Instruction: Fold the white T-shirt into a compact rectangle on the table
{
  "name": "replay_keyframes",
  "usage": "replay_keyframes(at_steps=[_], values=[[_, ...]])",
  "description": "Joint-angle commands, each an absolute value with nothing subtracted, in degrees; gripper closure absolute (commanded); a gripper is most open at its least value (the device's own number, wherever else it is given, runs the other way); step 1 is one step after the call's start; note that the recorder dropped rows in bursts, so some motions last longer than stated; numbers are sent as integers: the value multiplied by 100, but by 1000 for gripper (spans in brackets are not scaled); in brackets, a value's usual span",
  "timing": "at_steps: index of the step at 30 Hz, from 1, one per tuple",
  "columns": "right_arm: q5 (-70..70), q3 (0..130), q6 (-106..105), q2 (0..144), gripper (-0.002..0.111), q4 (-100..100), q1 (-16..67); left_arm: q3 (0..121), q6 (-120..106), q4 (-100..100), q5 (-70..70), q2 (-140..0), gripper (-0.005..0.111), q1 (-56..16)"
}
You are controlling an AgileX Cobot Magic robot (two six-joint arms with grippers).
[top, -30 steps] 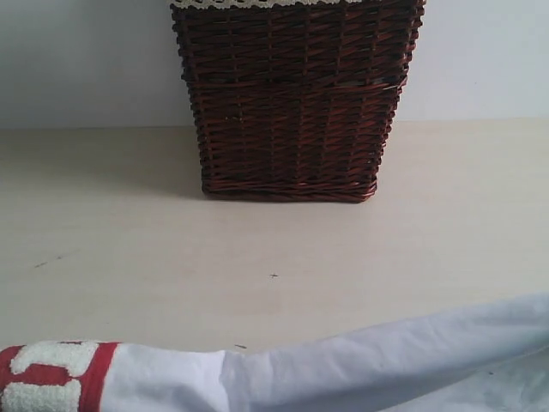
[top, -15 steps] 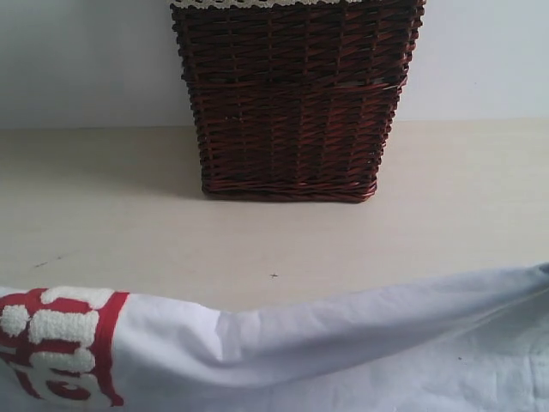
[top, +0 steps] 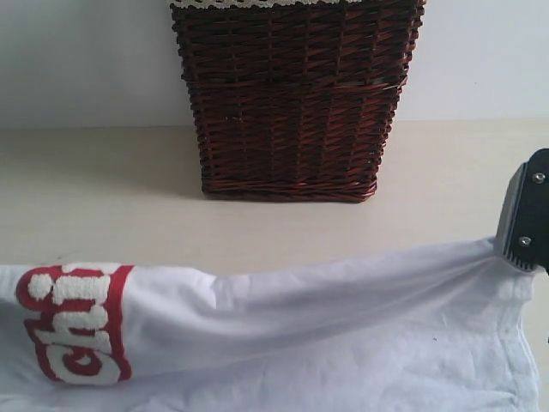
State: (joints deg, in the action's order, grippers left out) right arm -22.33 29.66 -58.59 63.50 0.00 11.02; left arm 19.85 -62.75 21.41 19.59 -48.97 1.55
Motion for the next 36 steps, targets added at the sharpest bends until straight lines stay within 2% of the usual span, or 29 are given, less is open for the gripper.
replay_keyframes(at_steps=[1,14,19,23,28,30,32,36], values=[[-1241,2949,-5859,6886,108,-34,1068,1975,-6285,2226,787,-5500,107,164],[356,2961,-5859,8401,108,-34,1068,2030,-6285,2142,-668,-7123,107,164],[851,2961,-5817,8515,99,185,1068,2031,-6285,2131,-1336,-7482,104,164],[987,2961,-5817,8542,86,345,1068,2031,-6258,2131,-1428,-7709,84,164],[1050,2961,-5817,8542,65,570,1068,2031,-6248,2131,-1470,-7914,43,164],[1208,2961,-5827,8542,59,570,1068,2031,-6248,2113,-1642,-7921,30,164],[1563,2961,-5828,8542,56,570,1068,2045,-6213,1937,-1999,-7921,23,164],[2525,2961,-5840,8527,54,557,1068,2209,-6083,1111,-2591,-7792,24,164]])
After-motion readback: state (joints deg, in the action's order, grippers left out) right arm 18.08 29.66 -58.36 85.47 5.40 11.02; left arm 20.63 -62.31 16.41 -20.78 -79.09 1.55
